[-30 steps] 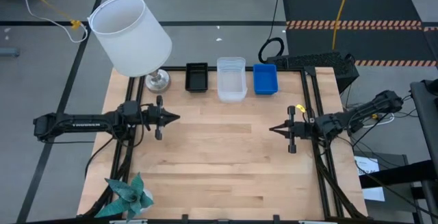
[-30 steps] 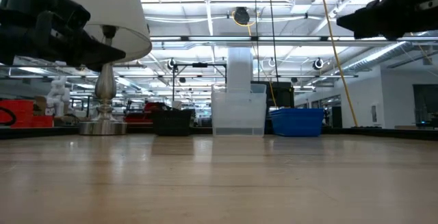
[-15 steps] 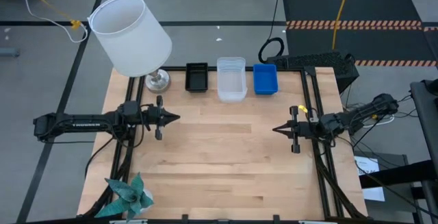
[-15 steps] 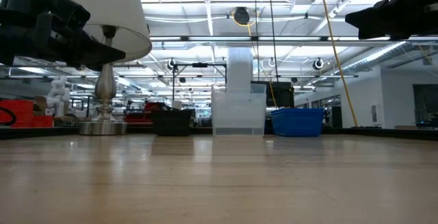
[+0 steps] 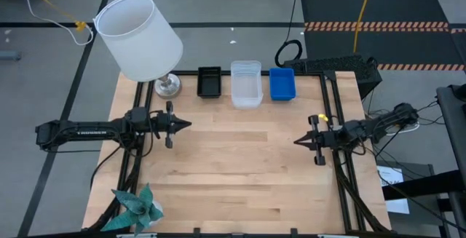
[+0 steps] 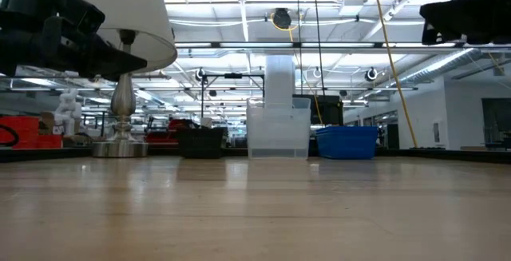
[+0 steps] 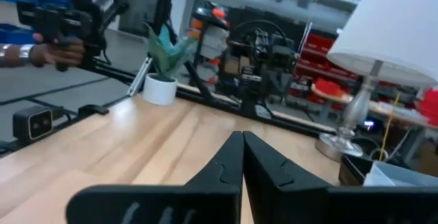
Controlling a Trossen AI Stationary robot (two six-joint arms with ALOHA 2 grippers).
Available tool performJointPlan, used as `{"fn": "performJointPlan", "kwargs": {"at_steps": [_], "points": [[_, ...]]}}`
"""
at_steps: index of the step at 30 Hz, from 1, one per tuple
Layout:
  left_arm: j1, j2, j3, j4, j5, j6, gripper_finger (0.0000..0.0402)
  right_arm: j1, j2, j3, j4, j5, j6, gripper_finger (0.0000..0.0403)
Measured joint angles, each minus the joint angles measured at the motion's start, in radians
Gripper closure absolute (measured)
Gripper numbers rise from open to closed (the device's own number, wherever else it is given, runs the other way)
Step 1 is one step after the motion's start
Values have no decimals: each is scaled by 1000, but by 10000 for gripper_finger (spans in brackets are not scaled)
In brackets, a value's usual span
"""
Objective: Stack baskets by color
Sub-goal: Return to Home Position
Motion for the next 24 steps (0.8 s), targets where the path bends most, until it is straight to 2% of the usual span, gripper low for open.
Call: {"fn": "performJointPlan", "kwargs": {"at_steps": [3, 11, 15, 24], "points": [[0, 0, 0, 2, 0, -5, 388, 0, -20, -38, 71, -1, -26, 403], [0, -6, 0, 25, 50, 28, 394, -1, -89, -47, 63, 62, -102, 403], [2, -38, 0, 17, 55, 30, 398, -1, -138, -48, 48, 78, -121, 403], [42, -145, 1, -53, 49, 2, 399, -1, -137, -45, 7, 79, -120, 403]]}}
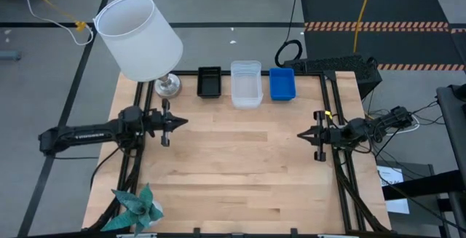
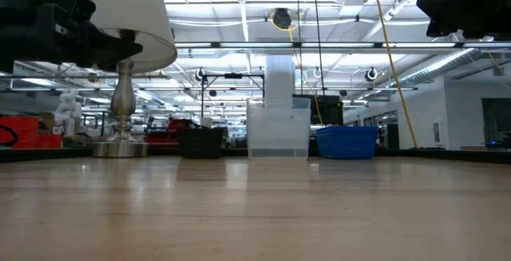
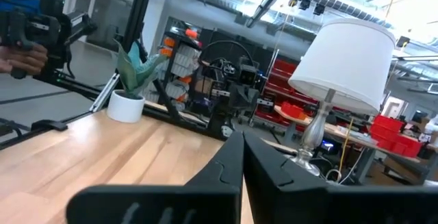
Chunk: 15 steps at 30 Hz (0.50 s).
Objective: Stack baskets by color
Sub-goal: Return to Home Position
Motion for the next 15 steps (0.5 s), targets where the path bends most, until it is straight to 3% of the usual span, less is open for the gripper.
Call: {"fn": "performJointPlan", "kwargs": {"at_steps": [15], "points": [[24, -192, 0, -214, 0, 4, 398, -8, 0, 2, -50, -3, -29, 403]]}}
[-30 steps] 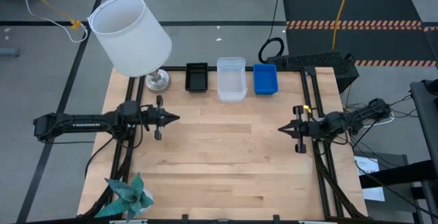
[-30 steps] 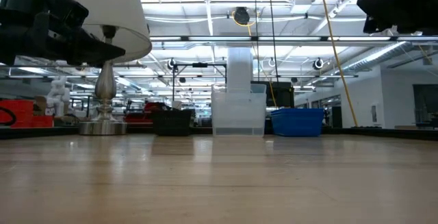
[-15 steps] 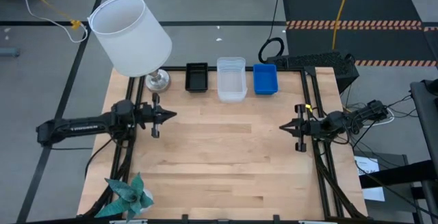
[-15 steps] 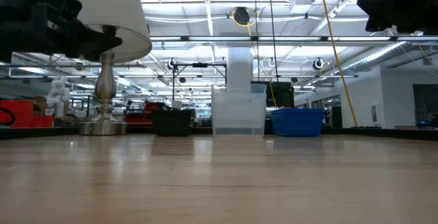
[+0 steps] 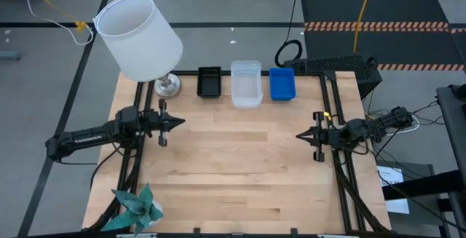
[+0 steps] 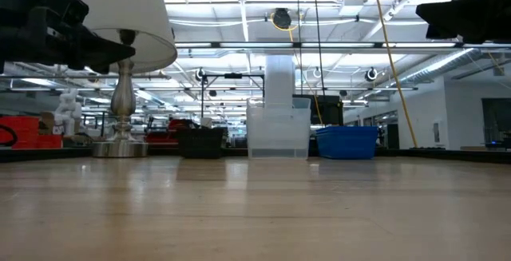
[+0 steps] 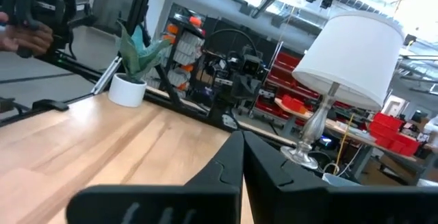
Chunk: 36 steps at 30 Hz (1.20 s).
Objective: Stack baskets by color
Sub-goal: Return to Home Position
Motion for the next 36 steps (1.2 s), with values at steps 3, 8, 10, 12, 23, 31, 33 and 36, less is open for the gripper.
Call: {"fn": "performJointPlan", "kwargs": {"at_steps": [3, 8, 10, 12, 23, 31, 33, 36], "points": [[0, -25, 0, -20, 0, 5, 396, -33, 0, 0, 0, -1, -4, 403], [0, -69, 0, -74, 0, 14, 398, -91, 0, 0, -3, -37, 1, 403], [0, -86, 0, -91, 1, 21, 398, -108, 0, 0, -9, -57, 16, 403], [0, -100, 0, -90, 2, 27, 394, -122, 0, 0, -20, -79, 21, 403], [0, -121, 0, -94, -17, 22, 392, -267, 0, 0, -20, -159, -28, 403], [0, -121, 0, -89, -31, 15, 388, -369, 0, 0, -35, -187, -13, 403], [0, -121, 0, -95, -35, 12, 387, -372, 0, 0, -45, -188, -3, 403], [0, -121, 0, -96, -36, 7, 393, -372, 0, -1, -82, -187, 21, 403]]}}
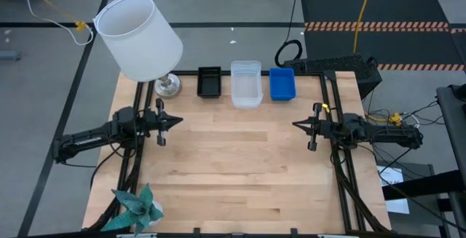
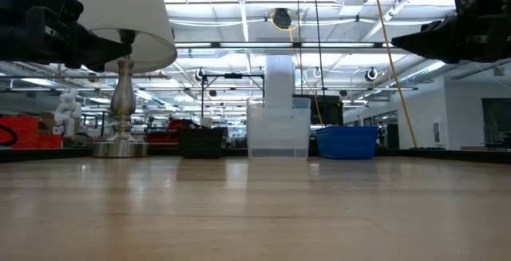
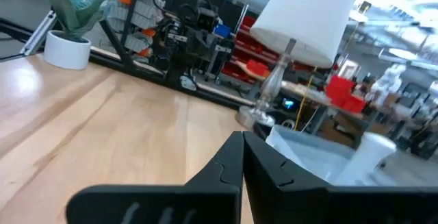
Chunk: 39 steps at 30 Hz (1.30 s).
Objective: Stack baskets by color
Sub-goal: Return to Home Position
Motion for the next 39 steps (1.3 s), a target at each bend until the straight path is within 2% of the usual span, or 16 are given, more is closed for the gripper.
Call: {"fn": "performJointPlan", "kwargs": {"at_steps": [10, 24, 29, 36, 39], "points": [[0, 2, 0, 0, 0, -7, 388, 1, 0, 0, -42, -1, 17, 403], [1, 2, 0, 1, 18, 99, 397, 1, 0, 0, -31, 3, 41, 403], [10, 2, 0, 2, 43, 67, 399, 1, 0, 0, -30, 3, 40, 403], [-53, 28, 0, 5, 62, 31, 399, 1, 0, 0, -30, 4, 40, 403], [-84, 59, 0, 0, 30, 25, 400, 1, 0, 0, -30, 4, 40, 403]]}}
